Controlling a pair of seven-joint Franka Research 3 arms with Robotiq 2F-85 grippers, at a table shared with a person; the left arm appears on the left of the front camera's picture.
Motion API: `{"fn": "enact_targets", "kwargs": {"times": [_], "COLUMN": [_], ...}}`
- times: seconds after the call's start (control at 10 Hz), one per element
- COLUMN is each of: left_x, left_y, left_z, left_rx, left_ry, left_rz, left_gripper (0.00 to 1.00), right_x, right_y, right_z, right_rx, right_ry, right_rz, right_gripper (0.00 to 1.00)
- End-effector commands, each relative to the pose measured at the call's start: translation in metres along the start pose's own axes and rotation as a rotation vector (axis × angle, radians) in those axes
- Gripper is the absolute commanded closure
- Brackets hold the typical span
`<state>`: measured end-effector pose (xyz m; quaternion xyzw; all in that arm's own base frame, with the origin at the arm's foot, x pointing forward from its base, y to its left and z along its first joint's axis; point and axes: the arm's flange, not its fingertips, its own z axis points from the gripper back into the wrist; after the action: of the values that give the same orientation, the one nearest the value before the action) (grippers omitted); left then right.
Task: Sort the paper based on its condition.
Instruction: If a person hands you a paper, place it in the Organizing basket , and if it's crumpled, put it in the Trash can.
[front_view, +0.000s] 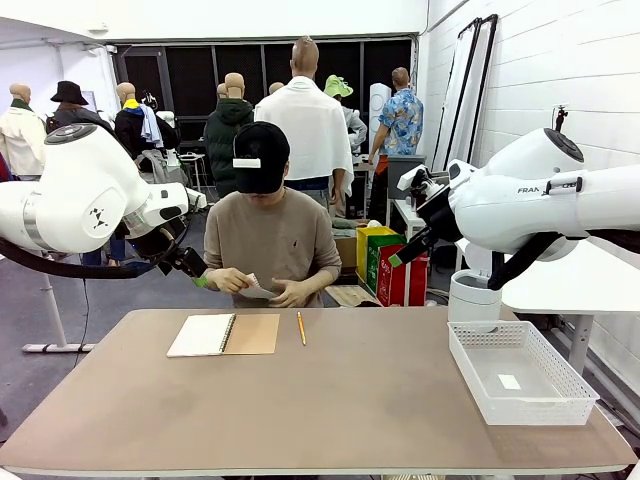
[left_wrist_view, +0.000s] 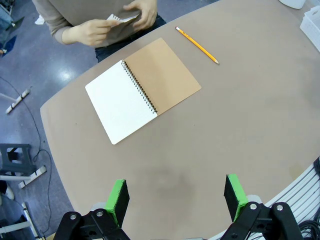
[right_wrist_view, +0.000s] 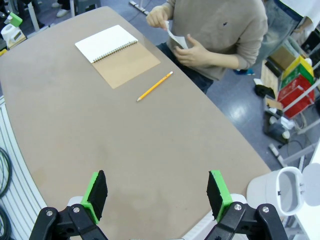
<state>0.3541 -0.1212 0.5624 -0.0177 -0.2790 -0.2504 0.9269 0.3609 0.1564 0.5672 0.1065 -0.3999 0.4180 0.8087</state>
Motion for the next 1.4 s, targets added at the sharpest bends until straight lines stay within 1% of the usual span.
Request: {"fn": "enact_targets", "kwargs": {"times": [0.0, 1.3], "left_x": [-0.0009, -0.0009], "left_y": [0.0011, 0.0011], "left_z": [0.0009, 0.0009], "left_rx": [0.005, 0.005], "left_ry": [-0.001, -0.001], "left_rz": [-0.003, -0.003], "left_gripper": [0.00, 0.00], "right_x": [-0.0002, -0.0002], "right_y": [-0.0002, -0.0002], "right_z": [0.0001, 0.0001], "right_rx": [0.005, 0.005], "right_ry": [-0.002, -0.002], "right_rz": [-0.002, -0.002], "right_gripper": [0.00, 0.00]}}
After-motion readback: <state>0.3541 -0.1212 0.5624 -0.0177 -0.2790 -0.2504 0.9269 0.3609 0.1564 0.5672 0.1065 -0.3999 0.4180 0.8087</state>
